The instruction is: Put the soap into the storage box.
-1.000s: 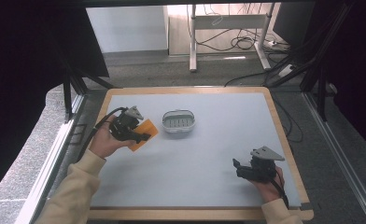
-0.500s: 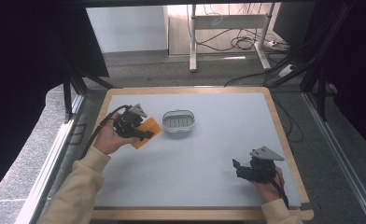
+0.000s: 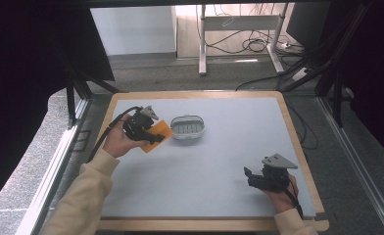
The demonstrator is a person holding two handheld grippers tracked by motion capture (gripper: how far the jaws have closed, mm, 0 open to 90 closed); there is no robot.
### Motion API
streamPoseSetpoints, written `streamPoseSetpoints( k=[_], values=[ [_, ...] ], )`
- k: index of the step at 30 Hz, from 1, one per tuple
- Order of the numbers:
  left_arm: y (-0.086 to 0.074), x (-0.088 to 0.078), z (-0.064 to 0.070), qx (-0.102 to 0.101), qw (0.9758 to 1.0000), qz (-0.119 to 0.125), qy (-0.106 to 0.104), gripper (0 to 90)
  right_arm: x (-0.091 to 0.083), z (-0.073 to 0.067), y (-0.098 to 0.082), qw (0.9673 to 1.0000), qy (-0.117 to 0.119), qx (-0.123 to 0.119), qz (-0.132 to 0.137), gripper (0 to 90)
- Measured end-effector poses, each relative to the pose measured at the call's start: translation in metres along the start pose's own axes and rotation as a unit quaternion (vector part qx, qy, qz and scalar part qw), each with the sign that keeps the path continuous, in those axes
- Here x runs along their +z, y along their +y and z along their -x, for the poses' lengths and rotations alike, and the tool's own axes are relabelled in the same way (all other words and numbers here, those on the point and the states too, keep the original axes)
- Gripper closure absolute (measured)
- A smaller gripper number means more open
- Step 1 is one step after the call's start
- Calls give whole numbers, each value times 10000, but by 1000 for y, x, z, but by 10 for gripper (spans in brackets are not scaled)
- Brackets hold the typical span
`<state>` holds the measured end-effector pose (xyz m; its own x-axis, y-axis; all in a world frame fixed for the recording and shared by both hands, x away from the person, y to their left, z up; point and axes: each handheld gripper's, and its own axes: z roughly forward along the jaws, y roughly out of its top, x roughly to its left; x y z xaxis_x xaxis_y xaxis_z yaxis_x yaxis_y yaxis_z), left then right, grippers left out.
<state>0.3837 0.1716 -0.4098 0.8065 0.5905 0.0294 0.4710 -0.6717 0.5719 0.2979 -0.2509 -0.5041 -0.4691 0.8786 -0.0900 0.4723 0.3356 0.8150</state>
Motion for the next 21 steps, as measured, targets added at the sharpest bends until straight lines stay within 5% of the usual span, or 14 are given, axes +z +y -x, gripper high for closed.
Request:
streamPoseSetpoints(
  k=[21],
  values=[
    [17,3,-3,144,9999,-2,-64,623,1,1,0,10000,-46,12,-32,150]
  ],
)
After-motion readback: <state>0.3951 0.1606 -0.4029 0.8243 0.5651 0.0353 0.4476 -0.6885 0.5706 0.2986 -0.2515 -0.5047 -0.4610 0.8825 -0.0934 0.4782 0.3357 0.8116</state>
